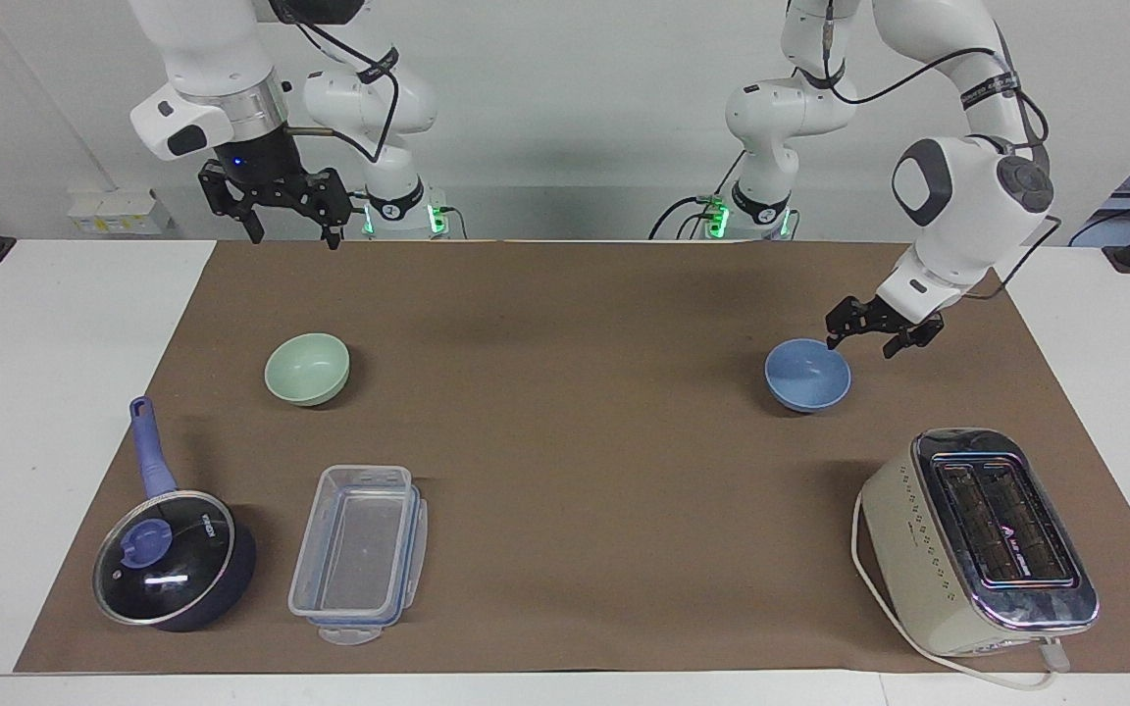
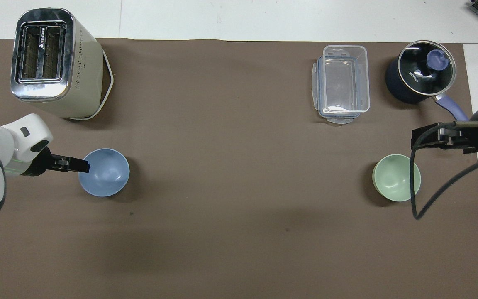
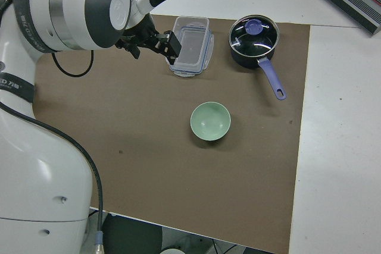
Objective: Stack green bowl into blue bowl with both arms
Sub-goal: 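Reach the left gripper to the blue bowl rim and grasp it, then drag the blue bowl toward the table center with the left gripper, then withdraw the left gripper while the right gripper grasps the green bowl, then carry the green bowl with the right gripper over the blue bowl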
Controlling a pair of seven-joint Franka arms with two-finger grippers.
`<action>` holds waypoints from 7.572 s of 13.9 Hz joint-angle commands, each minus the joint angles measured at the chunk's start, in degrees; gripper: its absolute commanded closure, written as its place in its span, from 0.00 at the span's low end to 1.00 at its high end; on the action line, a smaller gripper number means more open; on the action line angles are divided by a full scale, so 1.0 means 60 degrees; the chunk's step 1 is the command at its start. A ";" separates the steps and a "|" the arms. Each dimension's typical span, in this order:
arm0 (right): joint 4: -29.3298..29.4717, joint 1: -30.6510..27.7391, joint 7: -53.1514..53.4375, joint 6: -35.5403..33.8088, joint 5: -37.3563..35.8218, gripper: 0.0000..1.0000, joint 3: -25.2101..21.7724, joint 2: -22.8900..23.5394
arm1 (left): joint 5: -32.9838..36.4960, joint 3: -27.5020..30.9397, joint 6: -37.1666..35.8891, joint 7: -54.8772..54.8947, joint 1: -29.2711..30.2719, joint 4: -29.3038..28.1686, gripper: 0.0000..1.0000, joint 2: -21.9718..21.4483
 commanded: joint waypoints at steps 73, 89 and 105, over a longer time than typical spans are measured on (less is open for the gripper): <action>-0.6378 -0.2826 -0.4211 0.7133 0.0152 1.00 0.0020 0.1144 | 0.1726 0.0005 -0.5967 -0.1821 -0.1059 0.6499 0.00 0.0842; -0.5325 0.1504 -0.2734 0.5166 0.2448 1.00 0.0401 -0.0677 | 0.1653 0.0005 -0.5927 -0.1880 -0.0370 0.6385 0.00 0.0711; -0.4781 0.5070 0.1356 0.8406 0.1911 1.00 0.0386 0.2343 | 0.1653 0.0005 -0.5927 -0.1880 -0.0385 0.6385 0.00 0.0711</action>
